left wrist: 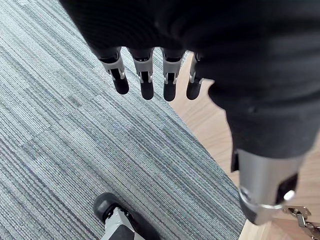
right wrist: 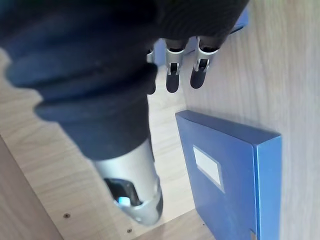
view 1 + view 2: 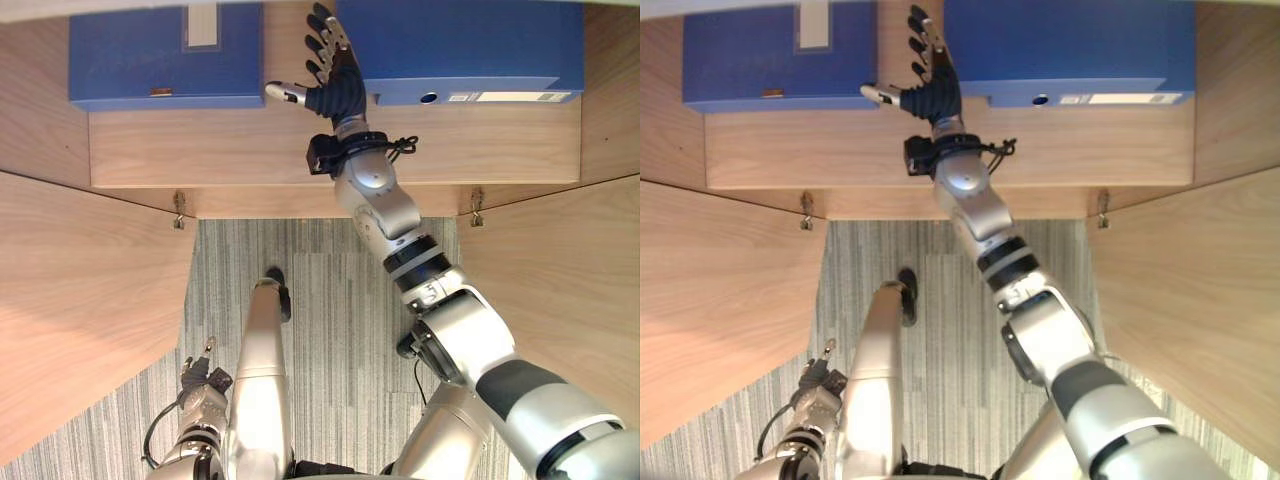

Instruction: Walk over to the cabinet, pick up the folder, carry it to the office cabinet, place the folder inside the office cabinet, then close the office cabinet door

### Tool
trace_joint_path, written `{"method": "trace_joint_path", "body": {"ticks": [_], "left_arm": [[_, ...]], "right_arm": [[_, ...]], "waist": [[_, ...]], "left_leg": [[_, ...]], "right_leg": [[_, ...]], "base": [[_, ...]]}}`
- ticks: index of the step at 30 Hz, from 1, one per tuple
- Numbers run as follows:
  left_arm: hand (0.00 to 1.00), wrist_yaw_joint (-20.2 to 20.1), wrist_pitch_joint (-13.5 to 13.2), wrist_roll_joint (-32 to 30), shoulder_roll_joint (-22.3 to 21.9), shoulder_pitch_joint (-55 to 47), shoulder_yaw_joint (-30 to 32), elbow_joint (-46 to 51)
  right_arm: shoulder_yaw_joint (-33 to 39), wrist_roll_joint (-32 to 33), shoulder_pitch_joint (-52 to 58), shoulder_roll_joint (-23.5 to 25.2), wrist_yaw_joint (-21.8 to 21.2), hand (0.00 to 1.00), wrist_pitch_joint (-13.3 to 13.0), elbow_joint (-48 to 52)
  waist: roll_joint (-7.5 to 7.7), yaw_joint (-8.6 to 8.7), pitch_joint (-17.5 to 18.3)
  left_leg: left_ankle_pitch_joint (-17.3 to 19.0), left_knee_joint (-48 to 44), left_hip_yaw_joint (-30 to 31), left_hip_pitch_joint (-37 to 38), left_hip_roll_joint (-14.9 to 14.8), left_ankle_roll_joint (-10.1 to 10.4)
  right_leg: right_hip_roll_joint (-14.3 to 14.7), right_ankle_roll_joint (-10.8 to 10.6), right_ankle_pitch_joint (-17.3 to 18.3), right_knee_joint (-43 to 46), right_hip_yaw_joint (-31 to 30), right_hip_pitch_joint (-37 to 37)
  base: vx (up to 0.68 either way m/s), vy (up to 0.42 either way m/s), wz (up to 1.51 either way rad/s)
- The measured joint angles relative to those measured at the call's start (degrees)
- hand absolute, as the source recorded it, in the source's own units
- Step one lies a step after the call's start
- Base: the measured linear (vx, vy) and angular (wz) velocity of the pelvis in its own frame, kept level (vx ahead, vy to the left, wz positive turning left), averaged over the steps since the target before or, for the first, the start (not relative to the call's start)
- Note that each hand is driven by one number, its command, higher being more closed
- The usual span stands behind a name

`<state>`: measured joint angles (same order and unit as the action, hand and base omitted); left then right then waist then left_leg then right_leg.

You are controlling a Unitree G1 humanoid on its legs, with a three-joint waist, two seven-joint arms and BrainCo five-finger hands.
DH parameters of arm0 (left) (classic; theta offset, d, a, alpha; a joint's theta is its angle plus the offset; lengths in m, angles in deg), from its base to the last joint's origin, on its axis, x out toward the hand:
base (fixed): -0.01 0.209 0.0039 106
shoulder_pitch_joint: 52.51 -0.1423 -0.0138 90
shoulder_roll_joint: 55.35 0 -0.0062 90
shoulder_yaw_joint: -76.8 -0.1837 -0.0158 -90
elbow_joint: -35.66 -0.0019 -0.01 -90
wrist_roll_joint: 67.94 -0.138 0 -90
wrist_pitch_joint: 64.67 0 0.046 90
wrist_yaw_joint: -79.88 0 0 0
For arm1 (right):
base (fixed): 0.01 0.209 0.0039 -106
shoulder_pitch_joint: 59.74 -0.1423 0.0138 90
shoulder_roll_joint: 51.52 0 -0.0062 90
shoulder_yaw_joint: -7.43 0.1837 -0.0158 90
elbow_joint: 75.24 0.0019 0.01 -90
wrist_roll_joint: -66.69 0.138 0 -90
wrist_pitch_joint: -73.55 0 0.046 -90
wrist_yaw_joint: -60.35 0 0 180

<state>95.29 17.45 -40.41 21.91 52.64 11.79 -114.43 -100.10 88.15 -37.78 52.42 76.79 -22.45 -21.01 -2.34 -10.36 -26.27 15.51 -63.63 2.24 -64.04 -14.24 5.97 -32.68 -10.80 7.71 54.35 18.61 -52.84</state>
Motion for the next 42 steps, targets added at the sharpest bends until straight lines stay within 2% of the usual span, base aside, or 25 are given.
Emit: {"method": "trace_joint_path", "body": {"ticks": [4,5,7,10,18,37,40,42], "left_arm": [[0.0,0.0,0.0,-0.01,-0.09,-0.02,0.0,0.03],[0.0,0.0,0.0,-0.01,-0.11,-0.03,-0.01,0.04],[0.0,-0.01,0.01,0.0,-0.1,-0.09,-0.91,0.03],[0.0,-0.01,0.01,0.03,-0.12,-0.22,-1.77,0.02],[0.0,-0.01,0.0,0.07,-0.2,-0.47,-3.59,0.0],[0.0,0.03,0.0,0.28,-0.36,-0.69,-5.73,-0.07],[0.0,0.02,0.0,0.82,-0.34,-0.67,-5.69,-0.06],[0.0,0.02,0.0,1.42,-0.3,-0.41,-5.44,-0.08]], "right_arm": [[0.07,0.33,-0.8,-0.12,0.0,0.0,0.31,-1.8],[0.07,1.82,-1.17,-0.46,-0.02,0.0,0.34,-2.76],[0.48,9.0,-2.17,-3.61,-0.12,0.0,0.33,-4.87],[0.71,14.07,-2.47,-6.38,-0.15,0.0,0.28,-5.33],[2.81,22.46,-6.62,-10.32,-0.02,0.0,-0.15,-11.74],[2.95,22.23,-8.13,-13.24,0.04,0.0,-0.9,-15.28],[2.76,20.23,-6.04,-13.17,0.05,0.0,-0.64,-11.13],[2.3,14.38,-2.01,-12.94,0.04,0.0,-0.07,-2.94]], "waist": [[-0.09,-0.01,0.04],[-0.12,-0.01,0.06],[-0.43,0.18,0.11],[-0.56,0.21,0.15],[-1.48,0.19,0.64],[-2.47,0.18,1.06],[-2.49,0.25,1.05],[-2.46,0.48,1.04]], "left_leg": [[-0.04,-0.03,0.03,-0.07,0.03,-0.06],[-0.1,-0.15,0.1,-0.16,0.08,-0.16],[-0.13,-0.97,0.54,-1.03,0.73,-0.25],[0.1,-1.68,0.52,-1.12,0.99,-0.61],[0.42,-2.73,0.36,-2.5,1.26,-1.05],[-0.04,-2.63,0.31,-2.99,1.66,-1.22],[-0.05,-2.45,0.29,-3.0,1.54,-1.22],[-0.11,-2.09,0.14,-2.97,1.27,-1.29]], "right_leg": [[-0.06,0.19,0.05,0.21,-0.01,-0.11],[-0.14,0.36,0.02,0.38,0.0,-0.19],[-0.71,0.38,0.28,1.22,-0.06,-0.62],[-1.21,0.35,0.3,1.81,-0.34,-0.72],[-1.39,0.04,0.41,2.3,-1.27,-2.19],[-1.64,-0.1,0.49,3.12,-1.73,-3.22],[-1.45,-0.13,0.47,2.91,-1.73,-3.23],[-1.17,-0.25,0.36,2.38,-1.7,-3.24]], "base": [[0.04,-0.011,0.01],[0.07,-0.005,0.09],[0.07,0.002,0.11],[0.01,0.002,0.02],[0.0,0.0,0.0],[0.0,-0.001,0.0],[0.01,-0.002,0.0],[0.06,-0.009,-0.03]]}}
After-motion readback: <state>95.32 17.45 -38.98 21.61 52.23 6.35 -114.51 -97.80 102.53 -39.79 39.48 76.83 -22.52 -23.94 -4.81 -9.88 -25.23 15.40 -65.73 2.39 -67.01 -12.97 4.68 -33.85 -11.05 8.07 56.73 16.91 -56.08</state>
